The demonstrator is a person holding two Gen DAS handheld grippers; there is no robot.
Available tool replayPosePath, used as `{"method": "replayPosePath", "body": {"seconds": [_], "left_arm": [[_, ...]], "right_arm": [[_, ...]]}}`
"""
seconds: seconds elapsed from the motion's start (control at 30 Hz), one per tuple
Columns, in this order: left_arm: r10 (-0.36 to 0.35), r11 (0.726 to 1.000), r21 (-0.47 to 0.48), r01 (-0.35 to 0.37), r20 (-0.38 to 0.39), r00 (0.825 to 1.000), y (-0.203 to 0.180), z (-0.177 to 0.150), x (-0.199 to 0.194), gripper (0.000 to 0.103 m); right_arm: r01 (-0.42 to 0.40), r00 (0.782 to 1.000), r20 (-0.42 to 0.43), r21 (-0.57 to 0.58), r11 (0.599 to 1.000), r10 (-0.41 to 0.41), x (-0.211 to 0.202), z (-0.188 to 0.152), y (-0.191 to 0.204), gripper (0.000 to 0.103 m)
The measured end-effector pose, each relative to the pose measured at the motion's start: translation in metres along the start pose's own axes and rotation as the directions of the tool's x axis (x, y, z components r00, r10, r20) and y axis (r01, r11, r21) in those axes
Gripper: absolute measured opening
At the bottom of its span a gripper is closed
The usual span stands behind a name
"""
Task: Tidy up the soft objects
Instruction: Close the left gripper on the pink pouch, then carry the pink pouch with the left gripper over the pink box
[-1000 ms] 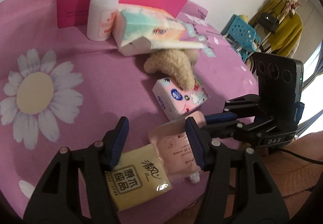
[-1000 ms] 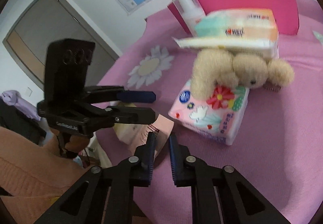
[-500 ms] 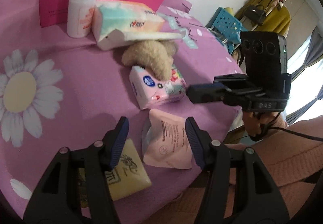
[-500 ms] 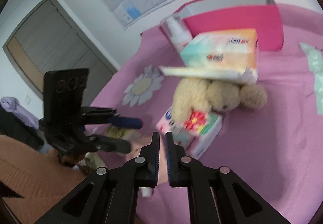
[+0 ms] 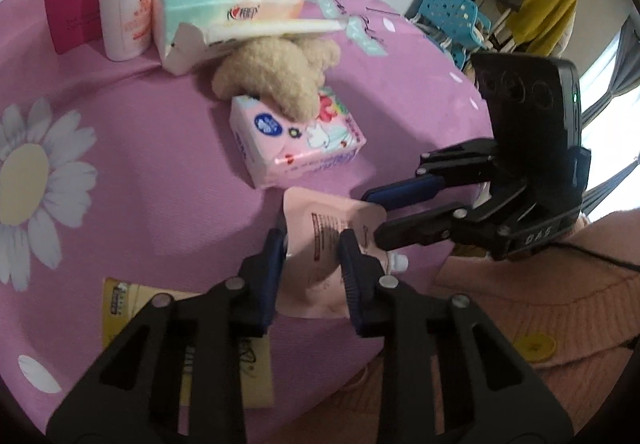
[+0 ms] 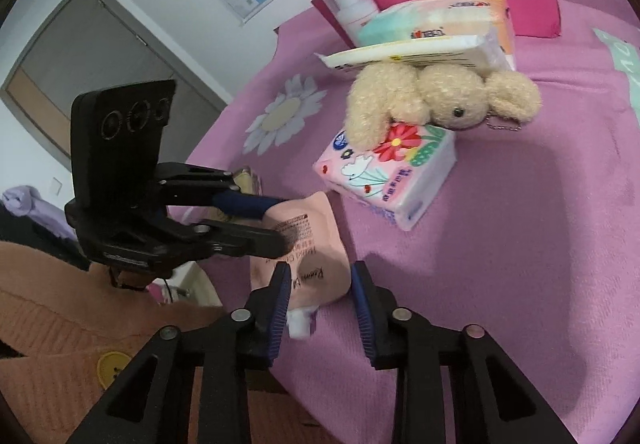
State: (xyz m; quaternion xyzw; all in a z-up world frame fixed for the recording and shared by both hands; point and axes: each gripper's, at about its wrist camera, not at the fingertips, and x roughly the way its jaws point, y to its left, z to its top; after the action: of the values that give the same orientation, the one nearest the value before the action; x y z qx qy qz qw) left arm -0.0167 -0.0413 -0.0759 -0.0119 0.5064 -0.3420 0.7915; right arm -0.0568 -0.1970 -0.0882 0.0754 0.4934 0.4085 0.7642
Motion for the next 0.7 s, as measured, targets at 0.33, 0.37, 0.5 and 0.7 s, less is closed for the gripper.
{"method": "replayPosePath", "body": {"seconds": [0.33,0.37,0.5,0.7], "left_arm": [[-0.051,0.997,-0.047,0.053,0.040,0.998,0.001,0.004,-0.003,0.019],[-0.051,0.998,-0.046,0.053,0.042,0.998,0.000,0.004,-0.003,0.017],[-0.045,0.998,-0.045,0.047,0.037,0.998,-0.003,0.009,0.001,0.017],[-0.032,0.999,-0.012,0.033,0.040,0.999,-0.002,0.006,-0.011,0.031]], "right_arm": [[-0.020,0.998,0.061,0.035,0.999,0.018,0.000,0.006,-0.001,0.005],[-0.014,0.998,0.069,0.024,1.000,0.012,-0.002,0.008,0.001,0.005],[-0.004,0.996,0.093,0.001,1.000,0.004,-0.008,0.017,0.003,0.004],[-0.053,0.998,0.042,0.075,0.996,0.050,-0.015,0.011,-0.013,0.024]]}}
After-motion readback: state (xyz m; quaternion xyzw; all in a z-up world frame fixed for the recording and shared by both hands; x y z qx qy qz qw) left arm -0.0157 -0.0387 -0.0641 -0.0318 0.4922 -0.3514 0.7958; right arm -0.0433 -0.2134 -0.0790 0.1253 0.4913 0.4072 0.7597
